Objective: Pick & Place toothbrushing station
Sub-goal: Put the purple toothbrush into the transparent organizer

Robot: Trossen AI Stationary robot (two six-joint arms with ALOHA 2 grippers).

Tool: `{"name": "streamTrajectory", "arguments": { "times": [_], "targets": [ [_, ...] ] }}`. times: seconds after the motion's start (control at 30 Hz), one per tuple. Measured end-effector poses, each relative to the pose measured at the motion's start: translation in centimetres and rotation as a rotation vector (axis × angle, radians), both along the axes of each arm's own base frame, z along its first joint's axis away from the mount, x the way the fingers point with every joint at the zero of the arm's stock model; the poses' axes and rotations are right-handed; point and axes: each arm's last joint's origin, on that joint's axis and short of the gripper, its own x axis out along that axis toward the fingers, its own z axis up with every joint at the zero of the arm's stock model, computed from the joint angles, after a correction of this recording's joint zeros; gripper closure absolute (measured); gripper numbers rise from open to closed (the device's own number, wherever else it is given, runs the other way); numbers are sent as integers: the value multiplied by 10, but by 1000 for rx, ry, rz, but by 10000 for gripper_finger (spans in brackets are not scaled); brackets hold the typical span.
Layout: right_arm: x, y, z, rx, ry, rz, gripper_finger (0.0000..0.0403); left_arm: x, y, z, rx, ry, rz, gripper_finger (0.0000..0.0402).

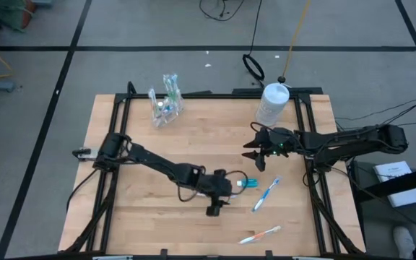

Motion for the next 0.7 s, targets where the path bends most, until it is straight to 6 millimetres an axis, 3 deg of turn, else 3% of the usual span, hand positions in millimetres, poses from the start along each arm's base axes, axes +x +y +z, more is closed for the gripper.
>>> {"name": "streamTrajectory", "arguments": {
  "times": [0.23,0.5,0.7],
  "targets": [
    [1,0,-2,-1,11,-1,220,-1,4,-21,56,104,128,199],
    [-2,0,-8,1,29,-1,220,-1,4,-33,44,149,75,201],
    [-2,0,-9,1,31,-1,220,-2,4,-37,61,168,25,260]
  ]
}}
